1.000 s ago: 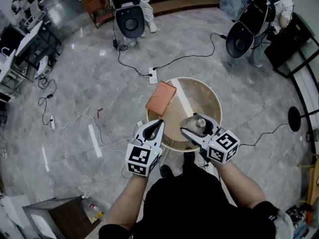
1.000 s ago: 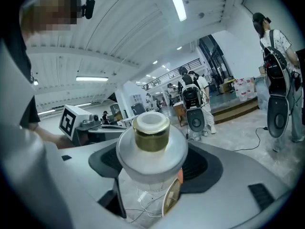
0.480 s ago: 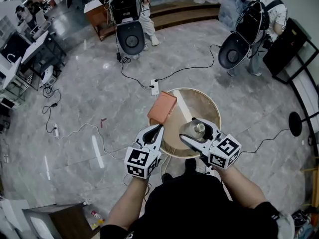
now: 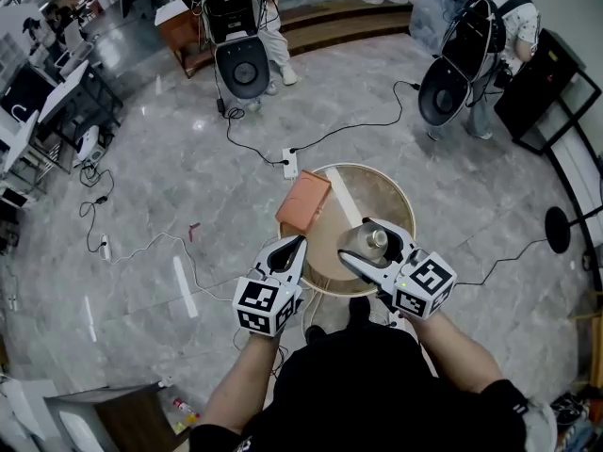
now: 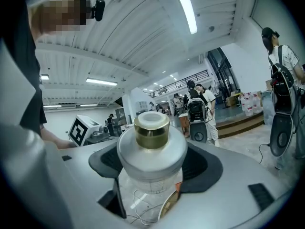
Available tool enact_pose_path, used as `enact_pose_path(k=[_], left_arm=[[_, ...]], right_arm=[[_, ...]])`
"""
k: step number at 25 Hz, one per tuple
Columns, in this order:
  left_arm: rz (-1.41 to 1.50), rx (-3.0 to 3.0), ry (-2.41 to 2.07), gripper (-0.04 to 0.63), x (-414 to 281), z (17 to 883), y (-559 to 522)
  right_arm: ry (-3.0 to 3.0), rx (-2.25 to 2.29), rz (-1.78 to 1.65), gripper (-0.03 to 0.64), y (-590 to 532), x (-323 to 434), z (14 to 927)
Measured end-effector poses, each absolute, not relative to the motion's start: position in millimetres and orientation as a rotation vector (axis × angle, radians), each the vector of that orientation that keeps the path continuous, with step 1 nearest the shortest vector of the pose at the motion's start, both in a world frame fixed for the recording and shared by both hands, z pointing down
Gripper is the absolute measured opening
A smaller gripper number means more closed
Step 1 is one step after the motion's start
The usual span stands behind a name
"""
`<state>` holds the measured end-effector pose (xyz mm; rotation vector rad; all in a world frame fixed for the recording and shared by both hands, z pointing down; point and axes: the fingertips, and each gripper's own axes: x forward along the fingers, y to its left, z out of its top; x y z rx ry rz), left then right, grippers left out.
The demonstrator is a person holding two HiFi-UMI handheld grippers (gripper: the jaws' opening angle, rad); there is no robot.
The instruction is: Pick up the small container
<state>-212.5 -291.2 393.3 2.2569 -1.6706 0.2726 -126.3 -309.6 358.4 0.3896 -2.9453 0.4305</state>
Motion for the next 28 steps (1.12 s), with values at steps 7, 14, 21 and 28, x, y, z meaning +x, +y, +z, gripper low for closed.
enact_pose_path(k=[7, 14, 21, 28], left_arm=[[0.272, 2.251, -1.673, 0.017, -209.4, 393.5, -293.7], [0.278, 2.254, -1.672, 0.018, -207.8, 389.8, -294.3], [0.298, 2.252, -1.67, 0.018, -210.0, 396.1, -288.8], [0.312, 2.25, -1.668, 0.018, -199.1, 399.0, -288.5]], right_arm=[[-2.937, 0.401, 0.441, 0.342, -313.2, -120.9, 359.8], [-2.931, 0.403, 0.449, 0.342, -315.7, -118.7, 360.7], [-2.932, 0.434, 0.442, 0.342, -315.5, -117.2, 366.9], [-2.93, 0.482, 0.477, 0.342, -327.2, -98.4, 371.8]])
